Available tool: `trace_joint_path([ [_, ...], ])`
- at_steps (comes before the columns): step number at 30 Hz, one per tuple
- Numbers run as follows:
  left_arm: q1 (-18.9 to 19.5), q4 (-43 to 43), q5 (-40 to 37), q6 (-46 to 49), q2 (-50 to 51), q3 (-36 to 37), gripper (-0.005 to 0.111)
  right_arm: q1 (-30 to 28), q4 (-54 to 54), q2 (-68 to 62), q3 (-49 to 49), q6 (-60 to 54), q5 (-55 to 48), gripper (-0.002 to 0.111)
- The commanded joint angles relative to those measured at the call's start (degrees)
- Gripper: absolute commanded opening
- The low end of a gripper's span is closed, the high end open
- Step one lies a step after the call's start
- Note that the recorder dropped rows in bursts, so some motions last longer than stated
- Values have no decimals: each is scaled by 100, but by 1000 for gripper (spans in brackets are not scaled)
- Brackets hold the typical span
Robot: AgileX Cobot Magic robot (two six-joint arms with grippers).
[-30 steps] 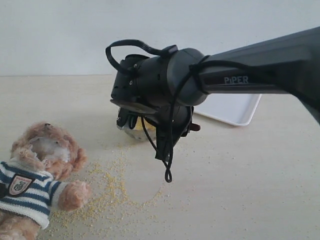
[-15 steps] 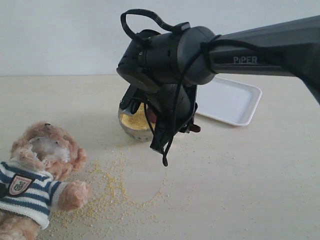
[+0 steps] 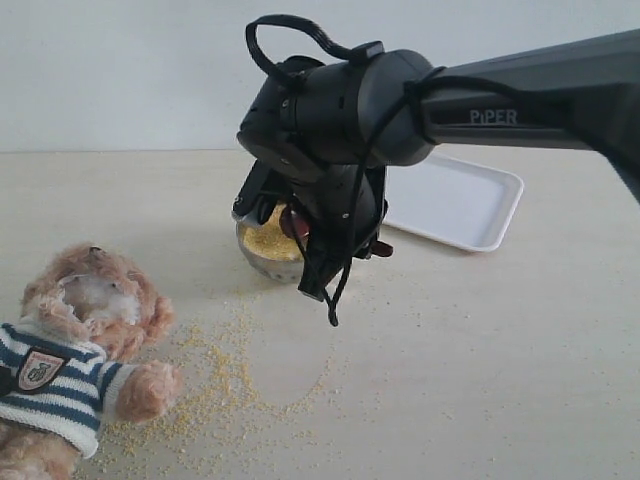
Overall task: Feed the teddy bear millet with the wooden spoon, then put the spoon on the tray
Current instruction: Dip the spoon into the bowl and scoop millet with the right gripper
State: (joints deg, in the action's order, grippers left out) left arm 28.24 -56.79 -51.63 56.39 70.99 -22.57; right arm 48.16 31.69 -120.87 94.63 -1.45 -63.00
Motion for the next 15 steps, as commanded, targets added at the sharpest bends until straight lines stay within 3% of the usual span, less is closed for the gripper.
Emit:
trace_joint_path([
  [1, 16, -82, -42, 27, -19, 24, 5, -130, 23, 24, 35, -149, 105, 3],
  [15, 16, -82, -42, 27, -19, 24, 5, -101, 969, -173, 35, -58, 31, 3],
])
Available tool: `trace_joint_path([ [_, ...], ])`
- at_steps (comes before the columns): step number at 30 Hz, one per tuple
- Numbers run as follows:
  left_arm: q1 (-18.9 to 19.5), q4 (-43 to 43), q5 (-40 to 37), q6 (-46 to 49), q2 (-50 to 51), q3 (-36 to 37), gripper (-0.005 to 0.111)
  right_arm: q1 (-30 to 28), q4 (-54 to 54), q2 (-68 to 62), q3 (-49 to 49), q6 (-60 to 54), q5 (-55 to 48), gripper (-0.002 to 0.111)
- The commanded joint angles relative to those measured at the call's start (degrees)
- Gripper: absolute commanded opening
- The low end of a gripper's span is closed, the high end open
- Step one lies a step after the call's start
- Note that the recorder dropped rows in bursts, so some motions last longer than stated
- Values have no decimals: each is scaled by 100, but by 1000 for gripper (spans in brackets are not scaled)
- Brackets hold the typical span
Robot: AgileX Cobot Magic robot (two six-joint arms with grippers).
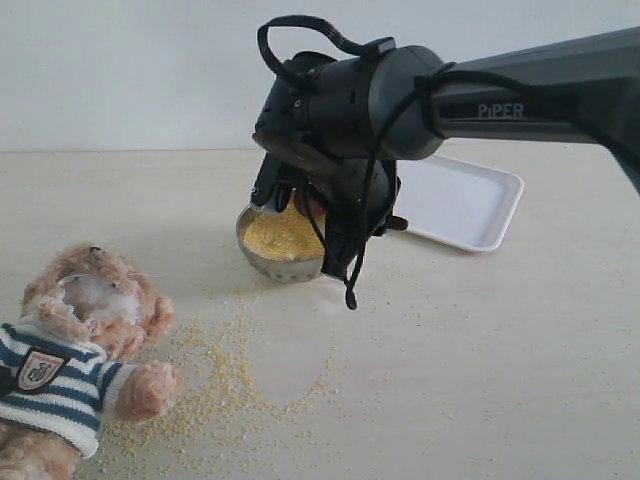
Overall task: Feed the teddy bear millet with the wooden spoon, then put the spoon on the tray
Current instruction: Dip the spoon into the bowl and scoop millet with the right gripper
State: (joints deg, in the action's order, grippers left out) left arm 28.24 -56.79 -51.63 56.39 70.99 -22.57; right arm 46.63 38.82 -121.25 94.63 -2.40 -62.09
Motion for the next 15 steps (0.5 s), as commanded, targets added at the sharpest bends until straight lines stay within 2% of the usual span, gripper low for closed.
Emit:
trace_joint_path([
  [1, 16, -82, -42, 27, -19, 24, 5, 81, 246, -160, 35, 37, -60, 3],
  [6, 16, -82, -42, 27, -19, 24, 5, 188, 112, -319, 49, 52, -37, 3],
  [15, 16, -82, -42, 27, -19, 24, 5, 188, -850, -319, 430, 74, -102, 3],
])
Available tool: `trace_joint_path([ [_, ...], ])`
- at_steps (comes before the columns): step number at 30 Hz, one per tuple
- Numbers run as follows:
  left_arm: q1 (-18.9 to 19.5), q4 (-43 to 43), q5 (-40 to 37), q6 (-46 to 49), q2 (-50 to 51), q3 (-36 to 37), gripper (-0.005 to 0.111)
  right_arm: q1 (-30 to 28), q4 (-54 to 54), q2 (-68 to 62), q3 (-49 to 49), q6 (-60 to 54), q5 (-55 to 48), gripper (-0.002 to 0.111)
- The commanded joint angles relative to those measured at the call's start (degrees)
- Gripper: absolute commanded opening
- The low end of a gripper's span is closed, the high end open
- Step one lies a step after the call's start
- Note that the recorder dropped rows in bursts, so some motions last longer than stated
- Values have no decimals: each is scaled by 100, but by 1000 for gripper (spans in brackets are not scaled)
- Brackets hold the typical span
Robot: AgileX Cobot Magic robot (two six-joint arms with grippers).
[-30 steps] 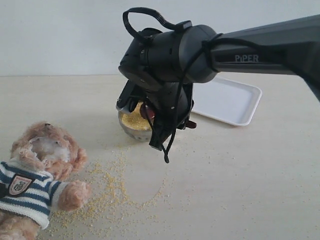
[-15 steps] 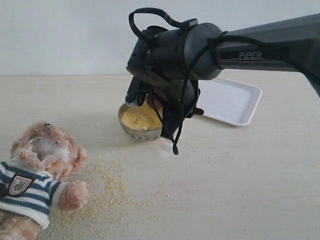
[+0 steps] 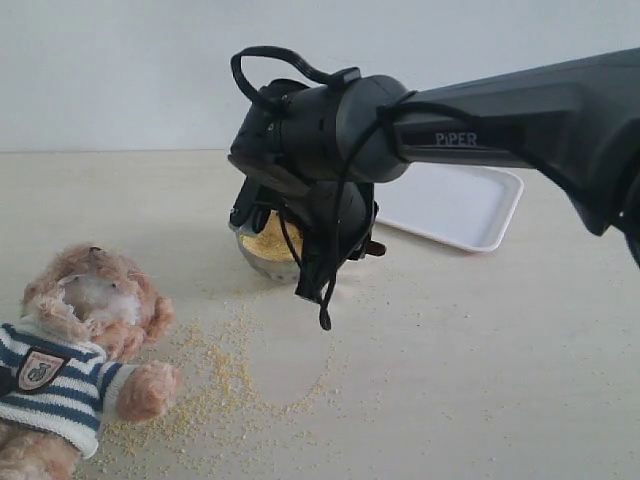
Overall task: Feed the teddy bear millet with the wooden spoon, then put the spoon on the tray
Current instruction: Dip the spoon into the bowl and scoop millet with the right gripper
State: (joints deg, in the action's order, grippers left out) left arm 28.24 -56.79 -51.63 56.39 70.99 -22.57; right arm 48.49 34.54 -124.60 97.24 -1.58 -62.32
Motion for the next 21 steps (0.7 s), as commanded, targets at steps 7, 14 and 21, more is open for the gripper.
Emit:
trace_joint_path([
  [7, 16, -82, -42, 27, -19, 24, 5, 2, -962, 15, 216, 3, -274, 3],
  [14, 16, -82, -42, 27, -19, 24, 5, 2, -1028, 40, 232, 121, -629, 3],
  [21, 16, -82, -42, 27, -19, 24, 5, -141, -1232, 207, 232, 158, -655, 3],
])
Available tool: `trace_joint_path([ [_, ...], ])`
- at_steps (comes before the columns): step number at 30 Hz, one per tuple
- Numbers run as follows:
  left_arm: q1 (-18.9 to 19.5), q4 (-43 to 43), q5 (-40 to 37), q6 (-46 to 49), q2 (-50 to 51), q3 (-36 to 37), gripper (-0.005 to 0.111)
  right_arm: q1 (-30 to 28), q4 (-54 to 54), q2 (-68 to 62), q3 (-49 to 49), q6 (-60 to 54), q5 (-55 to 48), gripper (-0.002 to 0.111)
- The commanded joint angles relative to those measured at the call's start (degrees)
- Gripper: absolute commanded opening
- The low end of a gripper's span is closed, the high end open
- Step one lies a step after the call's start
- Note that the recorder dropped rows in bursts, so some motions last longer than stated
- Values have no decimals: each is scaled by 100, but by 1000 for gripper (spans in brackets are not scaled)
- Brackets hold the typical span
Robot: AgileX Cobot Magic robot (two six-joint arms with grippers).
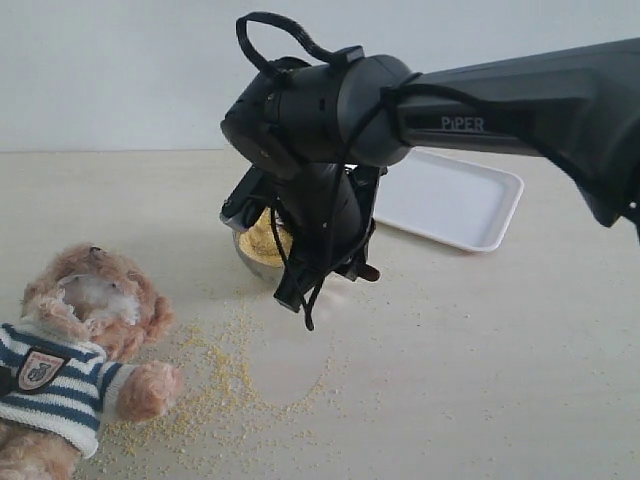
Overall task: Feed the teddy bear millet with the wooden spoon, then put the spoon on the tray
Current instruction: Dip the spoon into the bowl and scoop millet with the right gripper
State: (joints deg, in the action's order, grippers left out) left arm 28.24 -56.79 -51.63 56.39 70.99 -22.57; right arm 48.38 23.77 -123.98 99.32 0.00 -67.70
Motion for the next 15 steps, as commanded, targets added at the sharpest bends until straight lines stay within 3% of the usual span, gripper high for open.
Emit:
trace_joint_path([
  [1, 16, -82, -42, 27, -19, 24, 5, -151, -210, 155, 24, 0, -148, 3],
  [15, 16, -82, -42, 27, -19, 24, 5, -447, -1438, 158, 375, -49, 8, 3],
])
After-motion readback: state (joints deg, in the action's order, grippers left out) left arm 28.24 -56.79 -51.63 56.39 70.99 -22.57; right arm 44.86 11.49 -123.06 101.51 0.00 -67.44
